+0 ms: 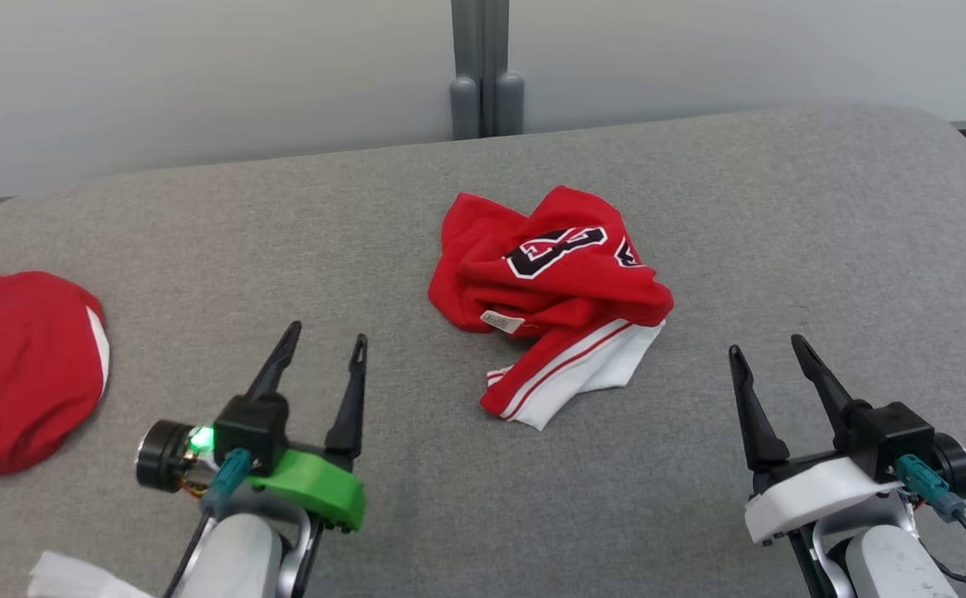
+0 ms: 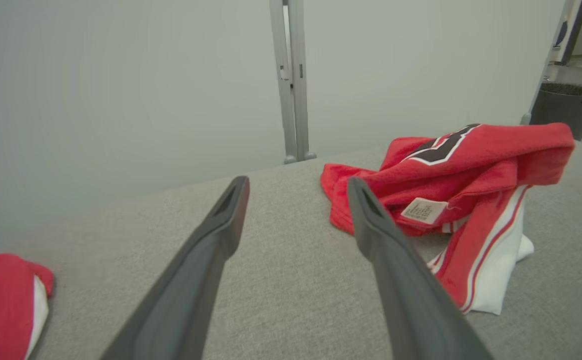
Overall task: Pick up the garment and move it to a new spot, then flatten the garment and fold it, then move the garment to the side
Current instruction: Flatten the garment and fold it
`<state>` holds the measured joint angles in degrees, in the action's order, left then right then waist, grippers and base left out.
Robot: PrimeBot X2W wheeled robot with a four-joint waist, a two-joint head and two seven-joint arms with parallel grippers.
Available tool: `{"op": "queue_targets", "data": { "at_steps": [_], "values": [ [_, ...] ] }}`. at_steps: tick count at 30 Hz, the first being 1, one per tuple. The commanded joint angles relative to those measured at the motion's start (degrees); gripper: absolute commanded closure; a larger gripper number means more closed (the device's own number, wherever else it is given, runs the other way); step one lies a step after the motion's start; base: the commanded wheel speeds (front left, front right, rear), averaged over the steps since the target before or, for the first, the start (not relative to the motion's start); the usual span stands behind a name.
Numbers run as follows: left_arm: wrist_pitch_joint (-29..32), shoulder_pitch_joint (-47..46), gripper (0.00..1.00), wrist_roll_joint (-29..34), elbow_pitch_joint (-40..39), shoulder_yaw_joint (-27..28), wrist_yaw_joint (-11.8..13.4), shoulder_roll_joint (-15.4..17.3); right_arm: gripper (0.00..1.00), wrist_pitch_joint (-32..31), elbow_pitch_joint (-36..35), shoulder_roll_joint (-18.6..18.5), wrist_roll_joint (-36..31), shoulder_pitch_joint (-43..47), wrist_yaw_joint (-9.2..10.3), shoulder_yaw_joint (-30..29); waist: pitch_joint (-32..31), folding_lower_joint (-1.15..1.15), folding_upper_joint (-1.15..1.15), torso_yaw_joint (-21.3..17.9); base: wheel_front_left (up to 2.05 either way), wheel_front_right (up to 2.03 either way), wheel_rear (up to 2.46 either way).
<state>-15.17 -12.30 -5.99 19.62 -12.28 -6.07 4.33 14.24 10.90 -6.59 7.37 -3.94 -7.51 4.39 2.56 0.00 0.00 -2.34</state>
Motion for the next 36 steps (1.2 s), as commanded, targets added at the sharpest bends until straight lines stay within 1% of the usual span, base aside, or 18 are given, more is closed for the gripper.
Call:
{"op": "queue_targets", "data": {
  "at_steps": [1,9,13,19,23,24,25,26,31,34,36],
  "values": [
    [0.03,-2.33,0.00,0.75,1.52,-1.69,-0.44,-0.20,0.00,0.32,-0.03,-0.32,0.46,-0.89,0.04,0.09,2.16,0.00,0.00,-2.71,0.00,0.00,0.00],
    [0.11,-10.36,0.00,0.77,12.24,-10.74,-1.27,-0.90,0.00,0.66,0.35,-0.29,1.29,-2.84,0.04,0.40,6.13,0.00,0.00,-8.65,0.00,0.00,0.00],
    [0.24,-13.00,0.00,0.24,17.38,-14.28,-1.36,-1.05,0.00,0.85,0.71,-0.52,1.73,-3.87,0.04,0.28,8.10,0.00,0.00,-11.05,0.00,0.00,0.00],
    [0.25,-16.36,0.00,-1.81,24.76,-17.22,-1.43,-1.15,0.00,0.96,1.11,-0.25,2.45,-5.54,0.04,0.91,10.43,0.00,0.00,-13.89,0.00,0.00,0.00],
    [0.35,-17.63,0.00,-3.61,29.14,-18.75,-1.41,-1.22,0.00,1.00,0.71,-0.18,2.57,-6.10,0.04,0.70,11.00,0.00,0.00,-14.69,0.00,0.00,0.00],
    [0.32,-17.87,0.18,-4.41,30.10,-19.11,-1.41,-1.24,0.00,1.00,0.61,-0.17,2.52,-6.02,0.04,0.57,11.03,0.00,0.00,-14.72,0.00,0.00,0.00],
    [0.29,-18.17,0.55,-5.09,30.58,-19.27,-1.41,-1.24,0.00,1.01,0.57,-0.19,2.49,-5.96,0.04,0.49,11.04,0.00,0.00,-14.70,0.00,0.00,0.00],
    [0.21,-18.42,1.00,-5.74,31.20,-19.64,-1.41,-1.28,0.00,1.01,0.61,-0.25,2.33,-5.85,0.04,0.45,11.00,0.00,0.00,-14.61,0.00,0.00,0.00],
    [0.04,-18.85,1.00,-8.89,31.00,-19.11,-1.42,-1.26,0.00,1.01,0.32,-0.51,1.89,-4.98,0.04,-0.06,9.86,0.00,0.00,-13.03,0.00,0.00,0.00],
    [-0.02,-17.15,1.00,-10.28,28.27,-17.71,-1.26,-1.23,0.00,0.99,0.31,-0.52,1.79,-4.15,0.04,-0.14,8.44,0.00,0.00,-11.07,0.00,0.00,0.00],
    [-0.04,-15.82,1.00,-10.74,26.16,-16.70,-0.99,-0.50,0.00,0.98,0.42,-0.60,1.93,-3.54,0.04,-0.16,7.59,0.00,0.00,-9.68,0.00,0.00,0.00]
  ]
}}
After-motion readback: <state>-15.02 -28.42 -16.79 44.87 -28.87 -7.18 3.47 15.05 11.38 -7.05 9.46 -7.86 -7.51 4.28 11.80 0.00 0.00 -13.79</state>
